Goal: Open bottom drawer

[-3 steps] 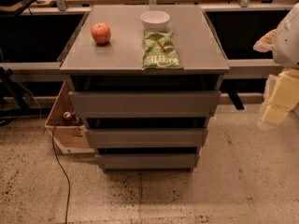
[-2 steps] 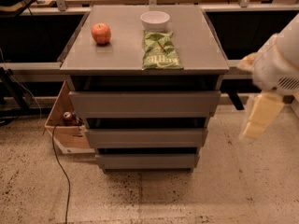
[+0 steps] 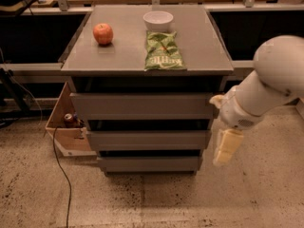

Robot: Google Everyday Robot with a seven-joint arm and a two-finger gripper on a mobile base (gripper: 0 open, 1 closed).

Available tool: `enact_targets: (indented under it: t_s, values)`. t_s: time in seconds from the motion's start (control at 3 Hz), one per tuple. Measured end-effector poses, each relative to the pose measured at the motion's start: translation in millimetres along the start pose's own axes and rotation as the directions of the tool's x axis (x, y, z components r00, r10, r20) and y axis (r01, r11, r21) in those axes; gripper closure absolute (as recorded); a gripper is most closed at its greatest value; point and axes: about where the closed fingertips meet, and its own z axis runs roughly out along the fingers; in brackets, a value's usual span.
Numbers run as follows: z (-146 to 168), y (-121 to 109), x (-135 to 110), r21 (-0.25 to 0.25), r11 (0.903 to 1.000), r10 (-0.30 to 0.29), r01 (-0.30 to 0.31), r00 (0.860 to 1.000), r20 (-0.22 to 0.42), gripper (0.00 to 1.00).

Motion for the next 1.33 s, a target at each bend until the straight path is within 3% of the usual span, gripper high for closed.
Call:
enact_targets:
  t_s: [0.33, 0.67, 1.0, 1.33]
  values:
    - [73.1, 7.4, 1.4, -0.075, 0.9969, -0.02, 0.023, 0.999, 0.041, 0.0]
    - [122.0, 13.6, -2.0, -0.141, 0.9896, -0.021, 0.032, 0.997, 0.075, 0.0]
    - [122.0, 13.6, -2.0, -0.141, 0.9896, -0.021, 0.032, 0.997, 0.075, 0.0]
    - [150.4, 16.0, -3.4, -0.159, 0.9872, 0.013, 0.001, 0.996, 0.087, 0.0]
